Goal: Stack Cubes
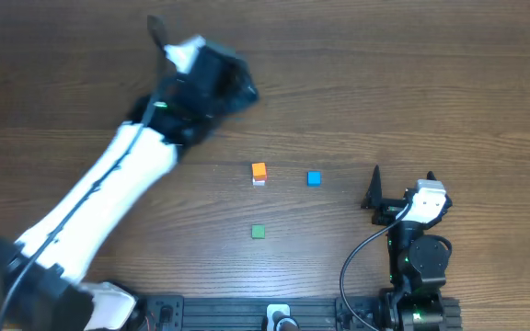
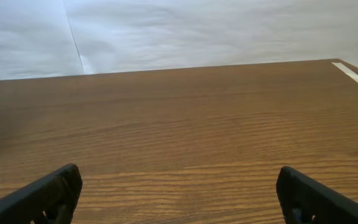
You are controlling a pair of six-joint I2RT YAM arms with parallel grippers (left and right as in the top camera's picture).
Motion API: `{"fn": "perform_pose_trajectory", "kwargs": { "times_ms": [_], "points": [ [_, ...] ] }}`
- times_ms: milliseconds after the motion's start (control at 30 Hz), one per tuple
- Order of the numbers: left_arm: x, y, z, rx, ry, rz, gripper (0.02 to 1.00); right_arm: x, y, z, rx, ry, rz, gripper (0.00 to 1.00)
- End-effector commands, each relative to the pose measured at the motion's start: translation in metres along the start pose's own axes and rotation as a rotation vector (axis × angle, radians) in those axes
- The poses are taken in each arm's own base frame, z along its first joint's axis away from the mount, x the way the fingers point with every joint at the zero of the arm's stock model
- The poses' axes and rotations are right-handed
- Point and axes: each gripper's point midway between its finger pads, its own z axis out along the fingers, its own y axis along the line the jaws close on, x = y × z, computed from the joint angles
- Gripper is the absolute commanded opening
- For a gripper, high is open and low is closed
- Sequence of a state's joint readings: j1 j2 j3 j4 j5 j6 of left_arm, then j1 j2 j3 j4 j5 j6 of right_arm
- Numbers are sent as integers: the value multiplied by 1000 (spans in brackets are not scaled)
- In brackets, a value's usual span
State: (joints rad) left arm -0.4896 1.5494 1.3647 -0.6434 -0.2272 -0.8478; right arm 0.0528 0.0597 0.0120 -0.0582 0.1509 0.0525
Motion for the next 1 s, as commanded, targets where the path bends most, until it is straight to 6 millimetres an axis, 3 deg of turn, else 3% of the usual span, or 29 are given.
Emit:
{"fn": "perform_pose_trajectory", "kwargs": {
  "times_ms": [33, 233, 467, 767, 1000],
  "points": [
    [-57, 12, -40, 22, -185, 76, 998, 2, -1, 0, -1, 2, 3, 993],
    [-91, 25, -79, 70, -339, 118, 998, 2, -1, 0, -1, 2, 3, 993],
    [-98, 61, -116, 173, -492, 134, 998, 2, -1, 0, -1, 2, 3, 993],
    [-57, 125, -151, 164, -614, 201, 998, 2, -1, 0, -1, 2, 3, 991],
    [-7, 150, -147, 187, -701, 365, 998, 2, -1, 0, -1, 2, 3, 991]
  ]
}}
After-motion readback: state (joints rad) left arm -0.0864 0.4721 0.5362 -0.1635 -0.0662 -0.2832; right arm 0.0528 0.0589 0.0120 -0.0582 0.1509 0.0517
